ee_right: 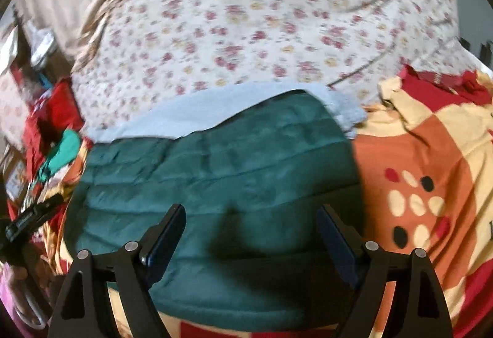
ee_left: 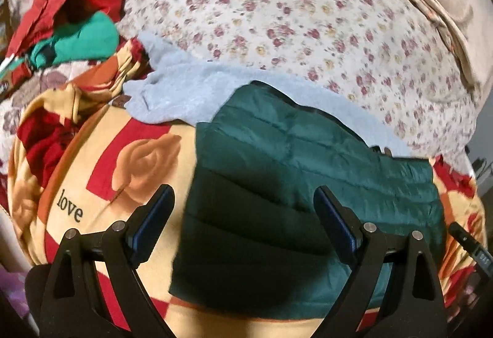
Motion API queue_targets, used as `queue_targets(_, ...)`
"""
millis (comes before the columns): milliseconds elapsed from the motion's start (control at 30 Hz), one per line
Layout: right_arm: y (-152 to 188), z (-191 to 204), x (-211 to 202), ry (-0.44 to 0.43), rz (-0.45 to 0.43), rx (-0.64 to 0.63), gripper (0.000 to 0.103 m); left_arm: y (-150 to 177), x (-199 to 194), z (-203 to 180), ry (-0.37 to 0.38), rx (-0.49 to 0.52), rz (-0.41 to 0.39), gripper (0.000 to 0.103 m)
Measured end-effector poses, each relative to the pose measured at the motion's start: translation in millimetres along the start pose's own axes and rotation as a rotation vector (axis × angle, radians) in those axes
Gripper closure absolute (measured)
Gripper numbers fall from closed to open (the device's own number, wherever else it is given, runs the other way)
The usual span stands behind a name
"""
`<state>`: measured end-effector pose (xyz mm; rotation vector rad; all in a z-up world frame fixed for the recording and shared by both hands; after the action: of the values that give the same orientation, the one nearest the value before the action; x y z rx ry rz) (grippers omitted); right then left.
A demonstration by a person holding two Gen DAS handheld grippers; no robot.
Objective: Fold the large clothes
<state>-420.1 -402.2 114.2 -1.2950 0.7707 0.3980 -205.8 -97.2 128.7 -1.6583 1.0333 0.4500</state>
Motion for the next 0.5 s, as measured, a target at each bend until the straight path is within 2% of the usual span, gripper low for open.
queue_targets(200, 6.5, 44.0, 1.2, 0.007, -0.026, -0.072, 0.018, 18.9, -10.3, -19.3, -0.006, 0.069, -0.024, 0.011)
queue_targets(300, 9.9, 56.8, 3.0, -0.001, -0.024, -0.083, 0.012, 27.9, -16.4, -30.8, -0.016, 0.126, -0.055, 0.011)
queue_targets(500, 14.0, 72.9, 5.1, 0.028, -0.020, -0.104, 0.010, 40.6, -21.6, -40.7, -0.022, 0.166, -0.080, 0.011)
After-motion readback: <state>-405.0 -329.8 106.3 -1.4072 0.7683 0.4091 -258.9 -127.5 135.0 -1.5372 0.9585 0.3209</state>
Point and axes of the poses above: each gripper's, at about its wrist camera, not at the fingertips, and x roughly the way its jaws point, z to its left, y to its underside, the point moved 1 cm from there along x, roughly the way its jaws point, and after that the axes turned 12 degrees about -x, right-handed, at the moved point
